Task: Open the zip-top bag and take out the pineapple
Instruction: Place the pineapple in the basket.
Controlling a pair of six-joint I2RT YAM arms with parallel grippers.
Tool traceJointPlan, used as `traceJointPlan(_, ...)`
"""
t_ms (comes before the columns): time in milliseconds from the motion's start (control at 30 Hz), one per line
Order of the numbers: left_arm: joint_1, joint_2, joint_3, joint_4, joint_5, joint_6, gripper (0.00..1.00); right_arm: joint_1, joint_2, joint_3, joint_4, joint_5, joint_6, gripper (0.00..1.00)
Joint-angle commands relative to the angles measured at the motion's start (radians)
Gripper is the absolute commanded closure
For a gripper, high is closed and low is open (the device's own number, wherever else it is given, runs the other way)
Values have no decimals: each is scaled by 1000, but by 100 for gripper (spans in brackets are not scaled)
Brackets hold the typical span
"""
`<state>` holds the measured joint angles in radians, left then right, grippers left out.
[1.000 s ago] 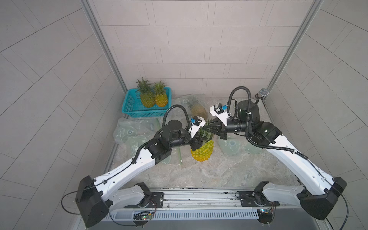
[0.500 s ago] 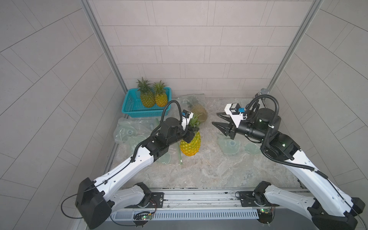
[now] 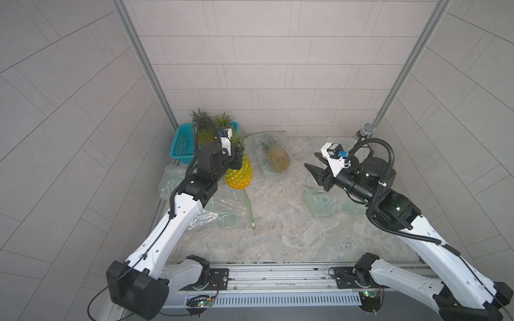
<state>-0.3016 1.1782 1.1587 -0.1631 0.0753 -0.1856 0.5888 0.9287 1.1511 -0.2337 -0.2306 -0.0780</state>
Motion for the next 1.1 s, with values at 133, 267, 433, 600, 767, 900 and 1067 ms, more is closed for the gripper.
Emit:
traceJointPlan(133, 178, 91, 140, 186, 18, 55, 85, -1, -31, -14, 35, 26, 4, 47)
traceJointPlan(267, 261, 166, 179, 261, 67, 38, 85, -2, -32, -16, 34, 26, 11, 47)
traceJointPlan(433, 330, 269, 215, 372, 106, 46, 85, -4, -41, -23, 36, 17, 23, 47)
traceJointPlan(600, 354, 365, 244, 467, 117, 70, 86, -4, -45, -29, 39, 15, 36, 47)
traceJointPlan(767, 364, 471, 299, 532, 135, 111, 87, -3, -45, -29, 27, 6, 37, 47)
traceJointPlan(900, 366, 557, 375, 542, 147, 140, 87, -3, -43, -15, -2, 18, 23, 46)
traceJointPlan(1067, 372, 638, 458, 514, 151, 163, 87, -5, -41, 4, -34, 37, 5, 46)
